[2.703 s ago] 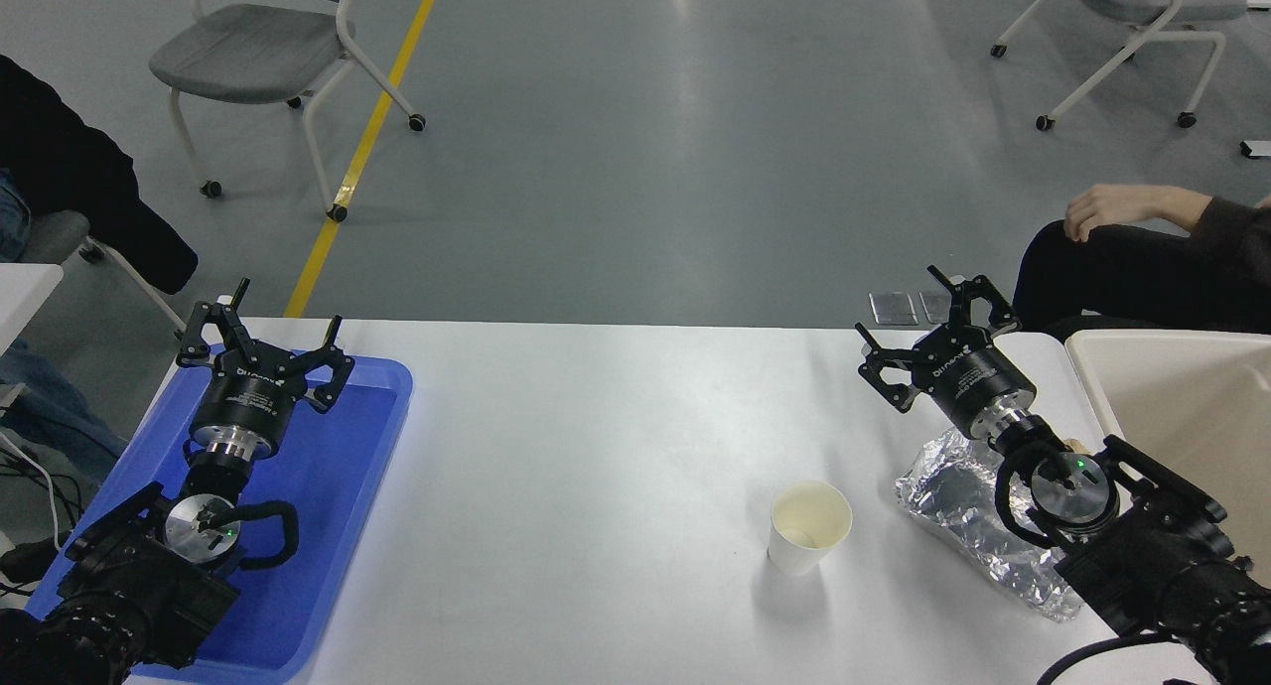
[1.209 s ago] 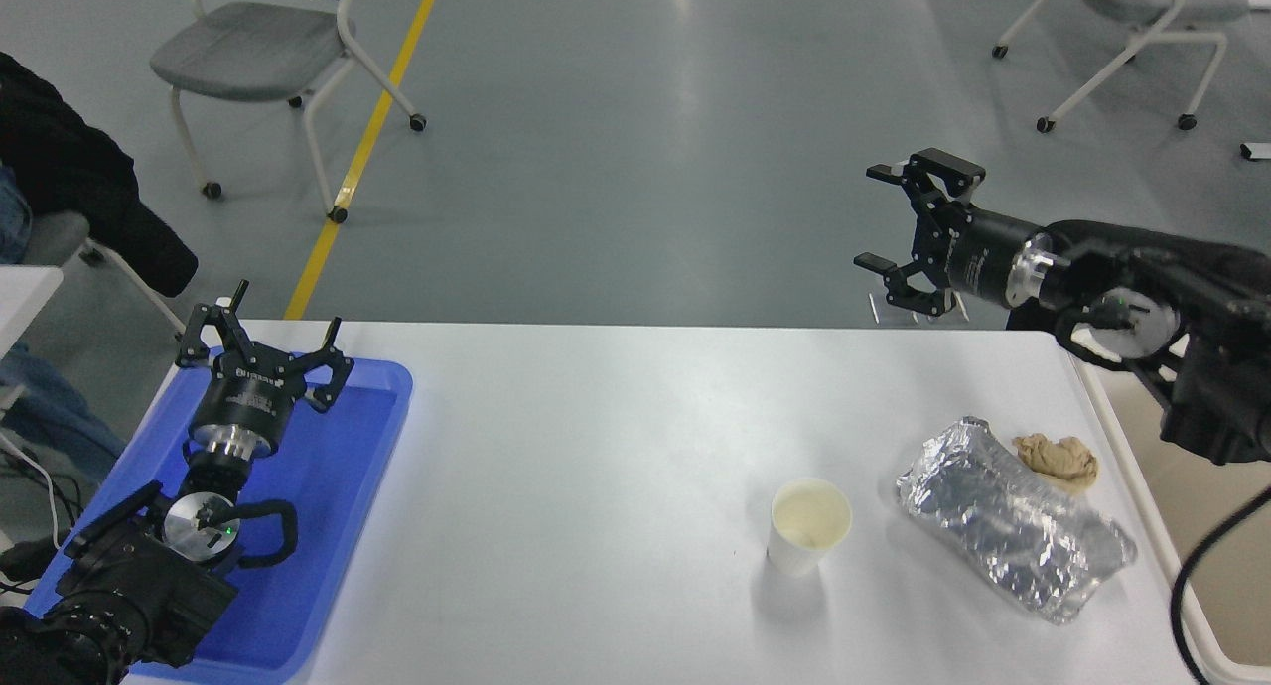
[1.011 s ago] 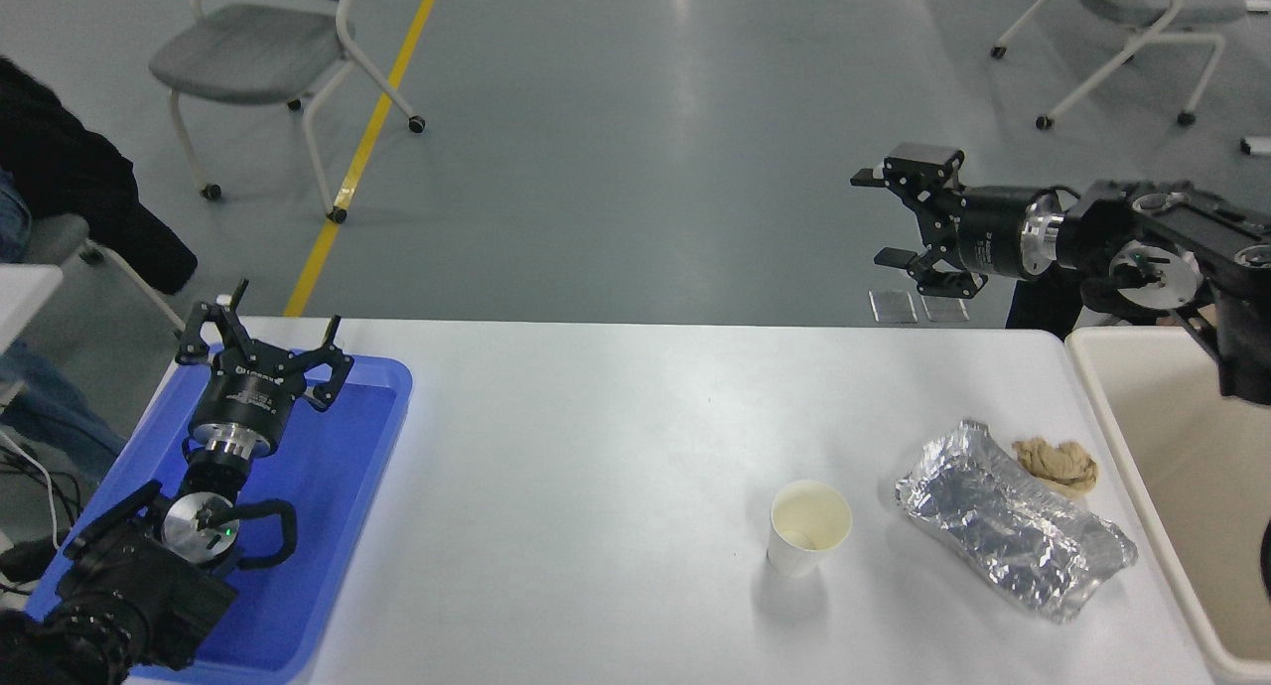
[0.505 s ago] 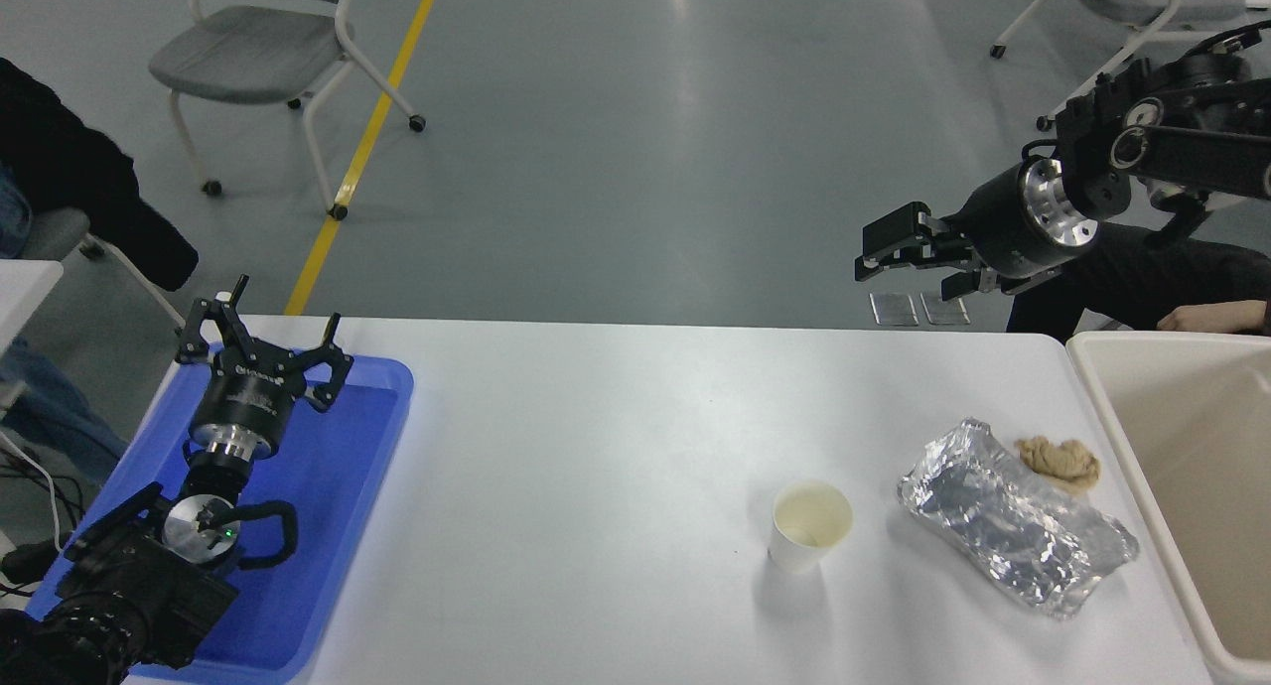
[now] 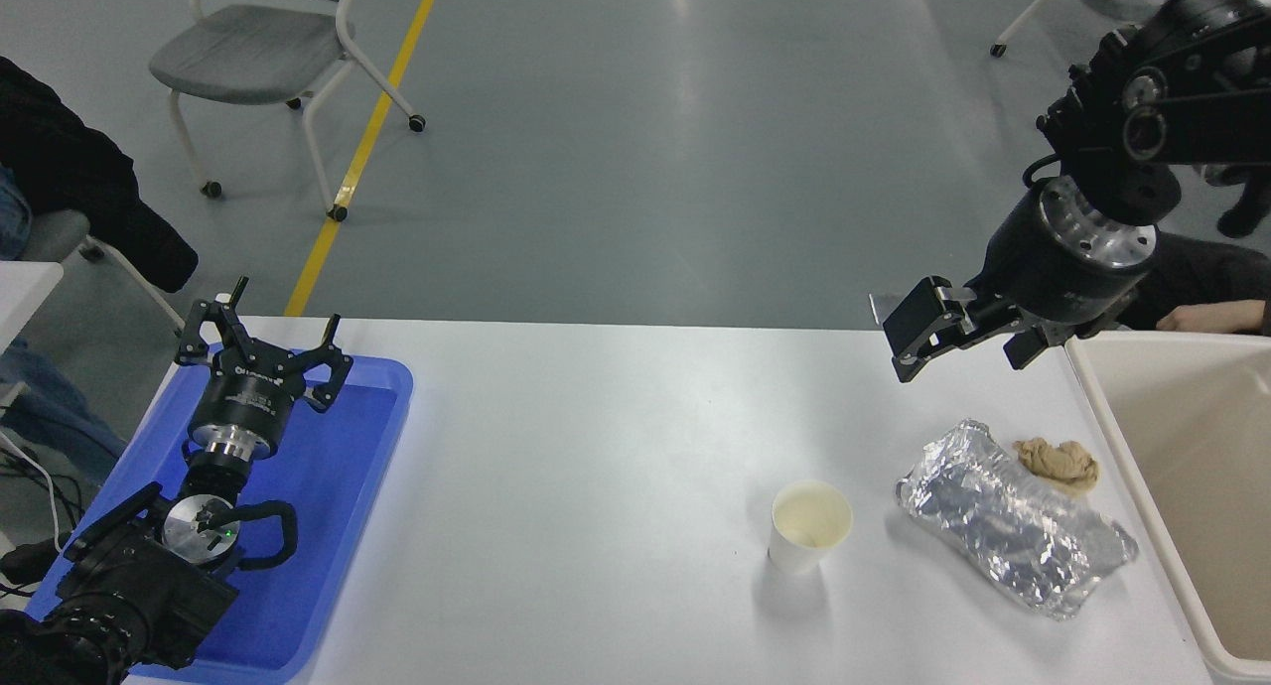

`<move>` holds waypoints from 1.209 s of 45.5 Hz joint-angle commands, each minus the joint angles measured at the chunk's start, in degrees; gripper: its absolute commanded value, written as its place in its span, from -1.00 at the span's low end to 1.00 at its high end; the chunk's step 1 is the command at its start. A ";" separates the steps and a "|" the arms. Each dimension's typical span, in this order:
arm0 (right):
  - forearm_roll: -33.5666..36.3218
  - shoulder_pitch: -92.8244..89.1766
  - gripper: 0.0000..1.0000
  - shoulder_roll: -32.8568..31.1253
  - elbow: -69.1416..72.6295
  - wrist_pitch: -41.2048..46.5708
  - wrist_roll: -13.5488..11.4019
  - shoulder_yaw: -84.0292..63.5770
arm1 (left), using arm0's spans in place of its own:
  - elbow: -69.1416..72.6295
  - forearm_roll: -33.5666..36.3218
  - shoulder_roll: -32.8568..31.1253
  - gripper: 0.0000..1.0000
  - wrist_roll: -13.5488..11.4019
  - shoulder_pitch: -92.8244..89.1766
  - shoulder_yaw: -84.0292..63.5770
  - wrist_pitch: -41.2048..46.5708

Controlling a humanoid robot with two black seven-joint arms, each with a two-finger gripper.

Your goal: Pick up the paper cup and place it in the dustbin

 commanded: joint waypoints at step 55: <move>-3.01 -32.17 1.00 1.51 -14.95 -11.63 -0.24 17.18 | 0.00 0.00 0.10 1.00 0.00 0.05 0.08 0.00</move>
